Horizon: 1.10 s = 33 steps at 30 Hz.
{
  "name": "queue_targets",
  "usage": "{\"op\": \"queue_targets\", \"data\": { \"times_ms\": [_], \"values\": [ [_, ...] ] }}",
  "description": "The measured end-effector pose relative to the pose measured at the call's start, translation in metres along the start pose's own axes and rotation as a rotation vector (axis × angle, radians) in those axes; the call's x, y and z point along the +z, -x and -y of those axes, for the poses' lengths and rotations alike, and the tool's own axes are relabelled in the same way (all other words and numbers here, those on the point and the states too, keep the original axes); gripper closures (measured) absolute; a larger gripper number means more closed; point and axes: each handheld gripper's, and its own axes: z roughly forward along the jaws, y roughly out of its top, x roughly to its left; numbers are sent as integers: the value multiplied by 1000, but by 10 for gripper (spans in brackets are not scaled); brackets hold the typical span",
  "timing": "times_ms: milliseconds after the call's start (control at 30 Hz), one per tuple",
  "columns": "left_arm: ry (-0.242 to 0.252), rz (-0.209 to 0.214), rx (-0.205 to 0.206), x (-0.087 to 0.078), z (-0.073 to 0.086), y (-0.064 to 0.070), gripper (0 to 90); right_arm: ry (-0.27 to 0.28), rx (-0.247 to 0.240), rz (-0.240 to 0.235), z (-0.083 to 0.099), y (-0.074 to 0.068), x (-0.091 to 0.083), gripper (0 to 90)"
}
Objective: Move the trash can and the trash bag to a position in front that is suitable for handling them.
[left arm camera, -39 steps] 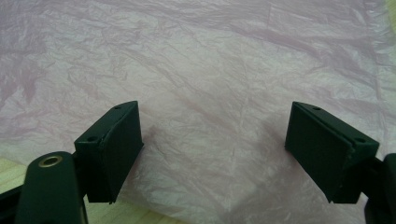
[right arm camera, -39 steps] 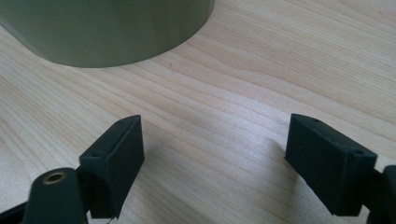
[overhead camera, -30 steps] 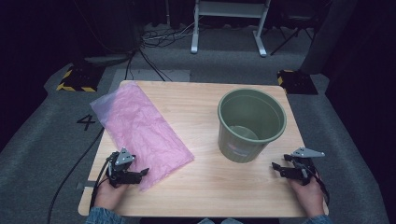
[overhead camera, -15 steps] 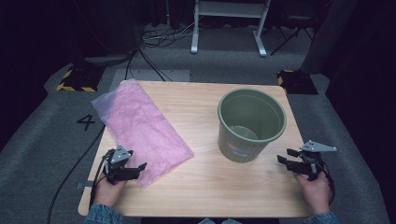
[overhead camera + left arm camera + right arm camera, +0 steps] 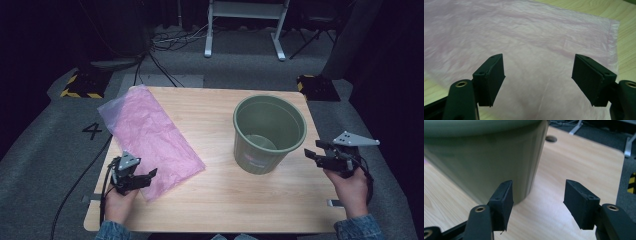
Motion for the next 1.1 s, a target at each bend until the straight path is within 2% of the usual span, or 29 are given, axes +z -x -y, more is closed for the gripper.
{"op": "queue_targets", "data": {
  "times_ms": [167, 267, 433, 467, 733, 967, 1033, 1100],
  "values": [
    [-59, -3, 54, 28, -18, 17, 265, 38, 11, -1, -27, 6, -11, 406],
    [-96, 10, 77, 40, -19, 24, 265, 73, 11, -8, -41, 7, -16, 405],
    [-138, 31, 92, 50, -16, 29, 265, 88, 11, -21, -59, 7, -15, 395],
    [-133, 61, 87, 51, -14, 30, 268, 92, -3, -27, -64, 5, -13, 393],
    [-111, 123, 145, 50, -11, 38, 325, 108, -29, -42, -81, -3, -1, 385],
    [-103, 197, 210, 49, -10, 45, 331, 53, -59, -51, -86, -8, 22, 380],
    [-108, 206, 217, 49, -10, 46, 327, 37, -62, -56, -85, -8, 27, 381],
    [-107, 169, 247, 45, -10, 49, 298, 34, -63, -79, -84, -9, 32, 395]
  ]
}}
